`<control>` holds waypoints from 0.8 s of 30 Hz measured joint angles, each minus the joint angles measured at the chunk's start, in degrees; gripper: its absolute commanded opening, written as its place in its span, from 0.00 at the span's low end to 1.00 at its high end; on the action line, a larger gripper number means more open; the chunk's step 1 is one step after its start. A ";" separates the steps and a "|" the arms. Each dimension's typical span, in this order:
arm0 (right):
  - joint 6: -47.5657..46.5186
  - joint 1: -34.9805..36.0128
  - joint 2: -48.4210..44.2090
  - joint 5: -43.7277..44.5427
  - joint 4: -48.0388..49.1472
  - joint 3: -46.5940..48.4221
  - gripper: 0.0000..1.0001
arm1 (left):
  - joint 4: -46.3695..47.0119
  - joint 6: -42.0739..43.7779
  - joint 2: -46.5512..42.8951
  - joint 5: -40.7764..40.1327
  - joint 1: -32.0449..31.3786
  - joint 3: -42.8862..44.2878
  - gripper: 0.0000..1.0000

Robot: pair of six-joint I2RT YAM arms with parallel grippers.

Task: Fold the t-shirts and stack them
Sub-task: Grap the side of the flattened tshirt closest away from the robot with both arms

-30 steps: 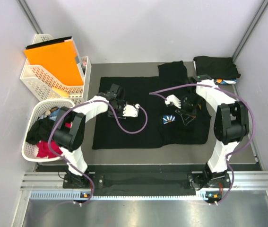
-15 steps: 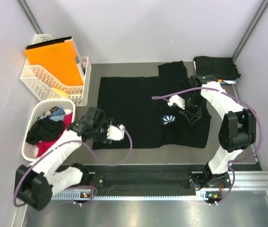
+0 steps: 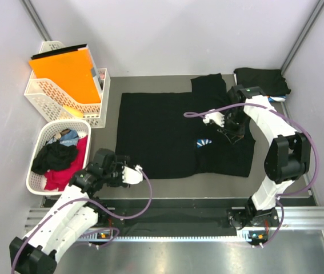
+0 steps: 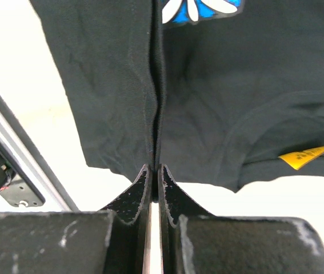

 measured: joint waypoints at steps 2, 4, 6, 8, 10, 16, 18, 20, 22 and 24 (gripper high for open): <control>0.15 0.00 0.00 0.13 0.00 0.66 0.00 | -0.39 -0.11 -1.27 -0.24 0.00 -2.21 0.77; 0.22 0.02 0.00 0.31 -0.02 1.16 0.00 | -1.03 -0.11 -2.32 -0.72 0.00 -4.15 0.77; 0.44 0.02 0.00 0.48 -0.04 1.38 0.00 | -1.88 0.02 -2.89 -1.18 0.00 -5.27 0.77; 0.66 0.02 0.09 0.59 0.04 1.62 0.00 | -3.08 0.17 -3.98 -1.60 0.00 -6.27 0.77; 0.70 0.04 0.13 0.61 -0.02 1.62 0.00 | -3.89 0.44 -5.42 -1.84 0.00 -7.21 0.77; 1.20 0.52 0.28 0.92 0.00 1.62 0.00 | -6.32 1.73 -10.51 -1.95 0.00 -10.45 0.77; 1.51 0.68 0.28 0.92 0.00 1.62 0.00 | -5.66 2.69 -11.58 -2.21 0.00 -12.20 0.77; 1.73 0.90 0.28 0.87 0.00 1.62 0.00 | -3.37 3.17 -12.41 -2.75 -0.04 -13.22 0.76; 1.95 1.07 0.28 0.87 0.00 1.62 0.00 | 0.50 3.96 -12.50 -3.63 -0.04 -14.49 0.76; 2.08 1.20 0.28 0.87 -0.02 1.62 0.00 | 3.72 4.63 -12.31 -4.55 -0.04 -15.56 0.76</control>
